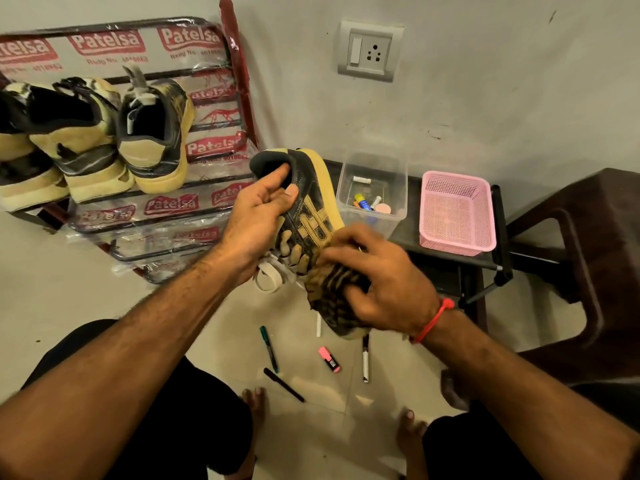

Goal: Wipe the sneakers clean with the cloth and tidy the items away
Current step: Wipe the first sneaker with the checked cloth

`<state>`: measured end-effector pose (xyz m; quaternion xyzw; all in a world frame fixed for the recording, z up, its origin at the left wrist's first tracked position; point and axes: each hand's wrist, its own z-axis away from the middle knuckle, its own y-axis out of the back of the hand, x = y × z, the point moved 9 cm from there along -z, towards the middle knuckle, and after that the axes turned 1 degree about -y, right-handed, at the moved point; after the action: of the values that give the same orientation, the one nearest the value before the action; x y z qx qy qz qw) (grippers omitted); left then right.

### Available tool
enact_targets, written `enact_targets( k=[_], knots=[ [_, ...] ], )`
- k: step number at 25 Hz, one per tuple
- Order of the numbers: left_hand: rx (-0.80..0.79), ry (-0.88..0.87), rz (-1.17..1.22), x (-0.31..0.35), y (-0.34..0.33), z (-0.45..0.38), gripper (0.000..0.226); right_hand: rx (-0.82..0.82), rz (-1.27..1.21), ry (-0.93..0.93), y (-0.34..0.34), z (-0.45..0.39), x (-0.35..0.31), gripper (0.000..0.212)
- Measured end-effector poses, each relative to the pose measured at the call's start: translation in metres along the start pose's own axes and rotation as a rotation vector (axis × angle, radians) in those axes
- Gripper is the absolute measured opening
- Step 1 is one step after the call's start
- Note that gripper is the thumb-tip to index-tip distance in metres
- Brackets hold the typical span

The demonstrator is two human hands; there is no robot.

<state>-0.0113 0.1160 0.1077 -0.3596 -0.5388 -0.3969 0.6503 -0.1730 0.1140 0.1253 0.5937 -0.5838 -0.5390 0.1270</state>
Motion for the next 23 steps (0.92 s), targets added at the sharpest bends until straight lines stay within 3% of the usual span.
enact_targets(
  k=[4,8,10,13,15,20,23],
  knots=[
    [-0.203,-0.047,-0.147,-0.008,-0.035,0.014,0.048,0.264,-0.039,-0.078,0.041,-0.017,0.016,0.039],
    [-0.177,-0.056,-0.076,-0.006,-0.033,0.008,0.048,0.350,-0.053,-0.260,0.049,-0.014,0.047,0.036],
    [-0.059,-0.033,0.035,-0.002,-0.015,0.002,0.048,0.273,-0.101,-0.280,0.037,-0.009,0.048,0.036],
    [0.108,-0.055,0.071,0.002,0.011,-0.003,0.048,-0.028,-0.118,-0.133,-0.008,0.002,0.013,0.039],
    [0.115,-0.054,0.070,0.002,0.018,-0.007,0.048,-0.111,-0.055,-0.060,-0.022,0.005,-0.001,0.039],
    [-0.153,-0.031,-0.029,-0.004,-0.012,0.002,0.048,0.236,-0.077,-0.175,0.026,-0.010,0.023,0.040],
    [-0.247,-0.037,-0.071,-0.009,-0.032,0.008,0.048,0.330,-0.029,-0.249,0.041,-0.009,0.037,0.039]
  ],
)
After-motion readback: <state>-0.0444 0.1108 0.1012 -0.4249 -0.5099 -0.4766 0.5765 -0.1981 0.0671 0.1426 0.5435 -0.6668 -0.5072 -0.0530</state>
